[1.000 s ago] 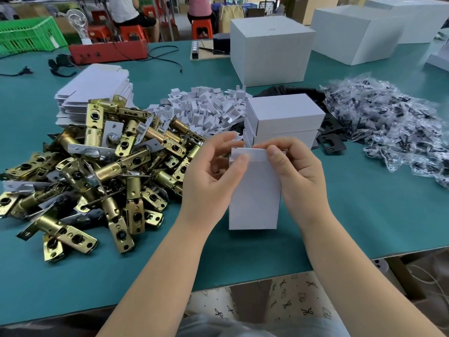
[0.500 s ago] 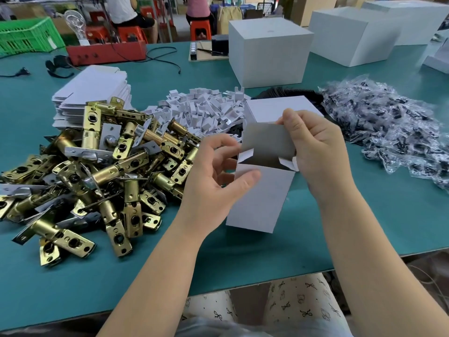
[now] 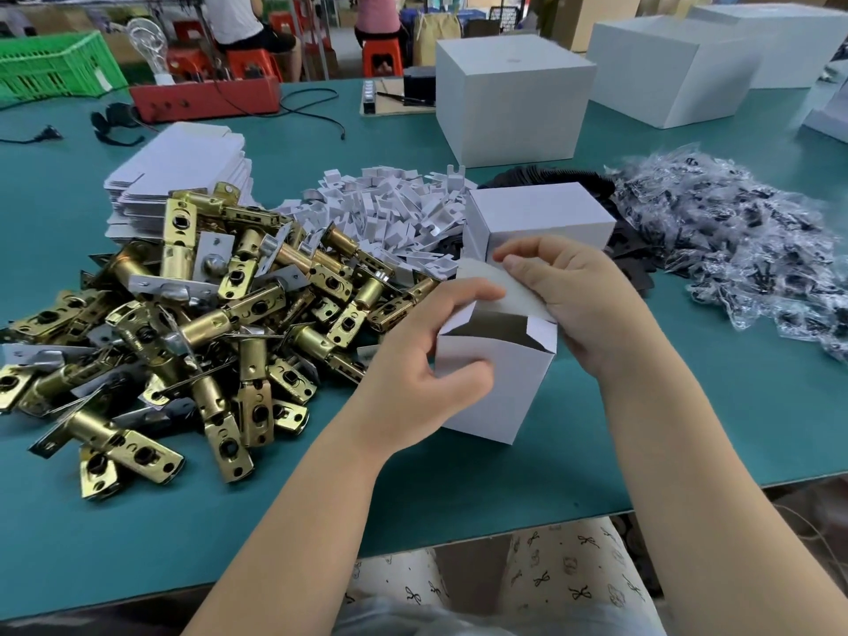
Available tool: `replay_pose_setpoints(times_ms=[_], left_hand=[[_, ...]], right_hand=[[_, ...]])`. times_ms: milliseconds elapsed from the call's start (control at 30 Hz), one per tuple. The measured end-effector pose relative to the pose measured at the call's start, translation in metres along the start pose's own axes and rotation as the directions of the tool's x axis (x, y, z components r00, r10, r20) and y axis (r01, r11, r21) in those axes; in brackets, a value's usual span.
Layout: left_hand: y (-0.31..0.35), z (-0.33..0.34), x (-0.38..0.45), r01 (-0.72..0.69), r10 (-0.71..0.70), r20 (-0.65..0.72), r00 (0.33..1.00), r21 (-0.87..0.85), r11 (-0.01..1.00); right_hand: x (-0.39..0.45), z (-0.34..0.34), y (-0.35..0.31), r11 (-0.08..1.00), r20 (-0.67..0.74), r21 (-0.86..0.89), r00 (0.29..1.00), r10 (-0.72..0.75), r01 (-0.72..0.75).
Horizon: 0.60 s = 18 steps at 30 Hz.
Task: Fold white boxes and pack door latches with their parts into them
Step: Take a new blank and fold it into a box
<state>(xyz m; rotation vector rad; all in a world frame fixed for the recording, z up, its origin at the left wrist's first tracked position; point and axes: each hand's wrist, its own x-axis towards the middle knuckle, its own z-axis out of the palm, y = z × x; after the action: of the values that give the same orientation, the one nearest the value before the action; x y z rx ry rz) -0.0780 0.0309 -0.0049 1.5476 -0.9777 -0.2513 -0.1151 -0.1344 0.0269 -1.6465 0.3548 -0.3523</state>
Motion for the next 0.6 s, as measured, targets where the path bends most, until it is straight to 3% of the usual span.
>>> replay_pose_setpoints(times_ms=[200,333,400,467,533,600], left_hand=[[-0.004,-0.002,0.0,0.05,-0.049,0.016,0.999,-0.07,0.996],[-0.006,-0.003,0.002,0.066,-0.063,0.026,0.998,-0.129,0.99],[-0.006,-0.005,0.002,0.069,-0.067,0.021,0.998,-0.147,0.987],[-0.007,-0.005,0.003,0.068,-0.07,-0.011,0.997,-0.148,0.987],[-0.008,-0.005,0.004,0.074,-0.084,-0.075,0.994,-0.124,0.99],[-0.008,-0.004,0.005,0.077,-0.089,-0.144,0.986,-0.083,0.994]], right_hand=[[-0.007,-0.007,0.01,0.957,0.26,-0.259,0.945,0.197,-0.128],[-0.008,-0.012,0.015,0.967,0.335,-0.233,0.925,0.177,-0.1],[-0.009,-0.009,0.017,0.98,0.252,-0.188,0.962,0.109,-0.062],[-0.009,-0.006,0.016,0.991,0.057,-0.133,0.998,-0.015,0.022],[-0.011,-0.004,0.012,0.996,-0.106,-0.039,0.991,-0.086,0.082],[-0.017,-0.004,0.008,0.989,-0.117,-0.081,0.985,-0.129,0.12]])
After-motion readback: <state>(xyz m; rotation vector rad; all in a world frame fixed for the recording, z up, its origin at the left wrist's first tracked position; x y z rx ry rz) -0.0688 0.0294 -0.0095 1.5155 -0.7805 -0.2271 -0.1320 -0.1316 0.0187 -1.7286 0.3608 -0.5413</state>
